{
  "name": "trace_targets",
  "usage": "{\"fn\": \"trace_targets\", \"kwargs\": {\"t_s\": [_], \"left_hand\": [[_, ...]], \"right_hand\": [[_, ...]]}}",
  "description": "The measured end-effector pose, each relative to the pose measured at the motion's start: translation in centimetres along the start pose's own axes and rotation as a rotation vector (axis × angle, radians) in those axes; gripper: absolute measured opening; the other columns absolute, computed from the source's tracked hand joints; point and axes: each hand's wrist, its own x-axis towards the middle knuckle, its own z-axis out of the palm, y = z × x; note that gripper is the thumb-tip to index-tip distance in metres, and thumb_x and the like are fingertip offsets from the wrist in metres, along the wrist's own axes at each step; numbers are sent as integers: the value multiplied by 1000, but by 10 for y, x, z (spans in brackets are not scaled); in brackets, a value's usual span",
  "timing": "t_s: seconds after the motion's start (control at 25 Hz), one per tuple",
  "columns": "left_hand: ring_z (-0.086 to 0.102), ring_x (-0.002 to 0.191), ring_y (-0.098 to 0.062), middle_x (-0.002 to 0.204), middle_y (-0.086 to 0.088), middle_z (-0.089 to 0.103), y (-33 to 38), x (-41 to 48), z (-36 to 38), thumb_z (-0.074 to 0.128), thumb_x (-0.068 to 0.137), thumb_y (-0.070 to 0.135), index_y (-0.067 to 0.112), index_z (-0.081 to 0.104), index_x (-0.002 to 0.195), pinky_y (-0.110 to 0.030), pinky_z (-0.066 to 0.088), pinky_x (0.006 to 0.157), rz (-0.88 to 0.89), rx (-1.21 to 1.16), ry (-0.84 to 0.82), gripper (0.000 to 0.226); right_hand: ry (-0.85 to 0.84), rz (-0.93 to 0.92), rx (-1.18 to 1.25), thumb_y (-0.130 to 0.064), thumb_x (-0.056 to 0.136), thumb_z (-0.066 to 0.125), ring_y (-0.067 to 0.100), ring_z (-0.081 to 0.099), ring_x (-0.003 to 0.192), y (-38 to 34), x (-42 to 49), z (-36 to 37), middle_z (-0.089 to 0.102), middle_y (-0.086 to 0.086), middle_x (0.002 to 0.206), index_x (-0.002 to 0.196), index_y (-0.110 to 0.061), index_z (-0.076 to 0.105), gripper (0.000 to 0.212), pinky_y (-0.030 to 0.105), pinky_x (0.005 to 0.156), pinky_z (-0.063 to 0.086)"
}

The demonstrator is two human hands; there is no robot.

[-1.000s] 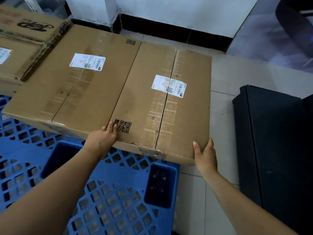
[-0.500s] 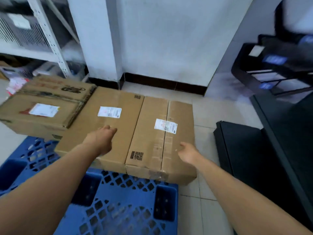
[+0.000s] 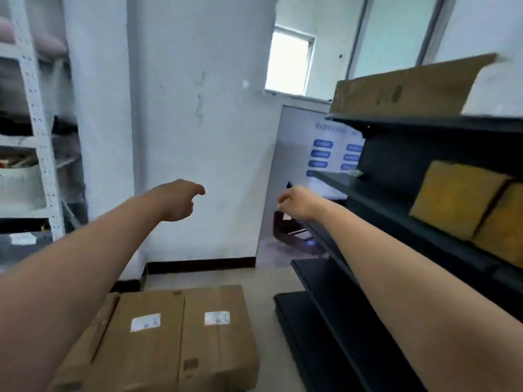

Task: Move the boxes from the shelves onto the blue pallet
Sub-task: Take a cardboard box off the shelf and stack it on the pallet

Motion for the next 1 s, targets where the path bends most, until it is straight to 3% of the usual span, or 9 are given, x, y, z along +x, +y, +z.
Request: {"fn": "trace_targets", "kwargs": {"t_s": [0.16, 0.36, 0.52, 0.72, 1.0], "left_hand": [[48, 124, -26, 138, -10, 50, 113, -15, -133, 44, 96, 18, 19, 46, 137, -34, 39, 101, 170, -51, 130, 41], [50, 121, -24, 136, -10, 52, 290, -79, -213, 46, 96, 24, 15, 46, 137, -27, 37, 96, 471, -46, 237, 42], [56, 104, -23, 125, -9, 59, 427, -164, -242, 53, 91, 28, 17, 57, 120, -37, 46, 93, 699, -101, 242, 31], [47, 128, -23, 143, -3, 47, 576, -306, -265, 53, 91, 33, 23, 45, 139, -39, 42, 102, 916, -312, 313, 49], [49, 123, -28, 140, -8, 44, 721, -502, -317, 46, 93, 27, 18, 39, 142, -41, 47, 92, 1192, -687, 496, 50]], "right_hand": [[87, 93, -205, -24, 92, 50, 29, 52, 120, 24, -129, -149, 57, 10, 132, 125, -11, 61, 36, 35, 102, 43], [209, 287, -254, -30, 93, 55, 24, 53, 118, 67, -327, -266, 56, 5, 133, 132, -14, 54, 42, 34, 100, 42], [286, 479, -253, -31, 93, 55, 23, 53, 119, 83, -506, -309, 57, 4, 130, 133, -17, 53, 42, 30, 99, 41], [340, 641, -301, -30, 94, 54, 22, 54, 117, 65, -696, -333, 59, 4, 128, 134, -18, 52, 41, 28, 96, 40], [556, 897, -410, -26, 92, 55, 16, 58, 105, 28, -929, -374, 64, 0, 115, 124, -19, 61, 33, 25, 91, 45]]}}
